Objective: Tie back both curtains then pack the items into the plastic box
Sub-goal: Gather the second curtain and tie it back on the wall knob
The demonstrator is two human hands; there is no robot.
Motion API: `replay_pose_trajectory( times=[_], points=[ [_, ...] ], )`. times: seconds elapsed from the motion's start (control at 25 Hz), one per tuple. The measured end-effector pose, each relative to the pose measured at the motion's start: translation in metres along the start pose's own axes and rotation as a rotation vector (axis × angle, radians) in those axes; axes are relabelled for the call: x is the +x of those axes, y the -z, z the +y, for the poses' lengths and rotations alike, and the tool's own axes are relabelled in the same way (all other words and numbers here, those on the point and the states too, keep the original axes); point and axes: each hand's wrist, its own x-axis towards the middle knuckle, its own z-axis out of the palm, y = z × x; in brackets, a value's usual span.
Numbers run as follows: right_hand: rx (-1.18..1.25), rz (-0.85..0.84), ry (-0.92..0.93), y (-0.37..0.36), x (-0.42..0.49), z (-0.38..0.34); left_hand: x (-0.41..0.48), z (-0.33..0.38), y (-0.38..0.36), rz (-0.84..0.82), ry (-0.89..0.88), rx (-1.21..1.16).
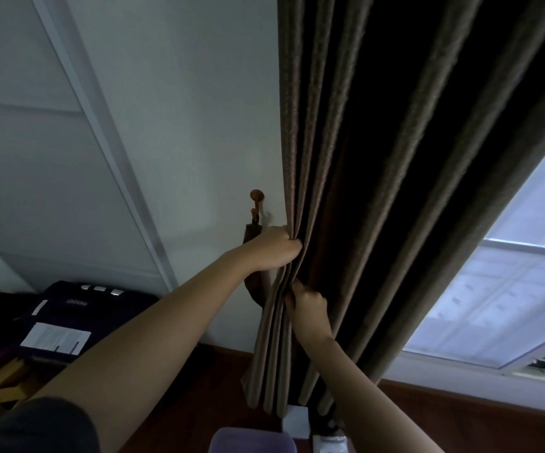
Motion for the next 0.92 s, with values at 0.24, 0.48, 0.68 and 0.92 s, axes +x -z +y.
replay_pose_trajectory(
  times=[0.24, 0.48, 0.68, 0.92],
  points=[
    [0.023, -0.115, 0.029, 0.003, 0.000, 0.004, -0.001, 0.006, 0.000, -0.003, -0.075, 0.074],
    [-0.079, 0.575, 0.214, 0.056, 0.000, 0.010, 0.001, -0.009, -0.001, 0.158, -0.095, 0.072],
    [0.258, 0.773, 0.106, 0.127, 0.045, -0.010, -0.005, -0.012, -0.002, 0.140, -0.092, -0.007],
    [0.017, 0.418, 0.102, 0.061, 0.035, 0.018, -0.003, -0.017, 0.001, 0.127, -0.117, -0.013]
  ],
)
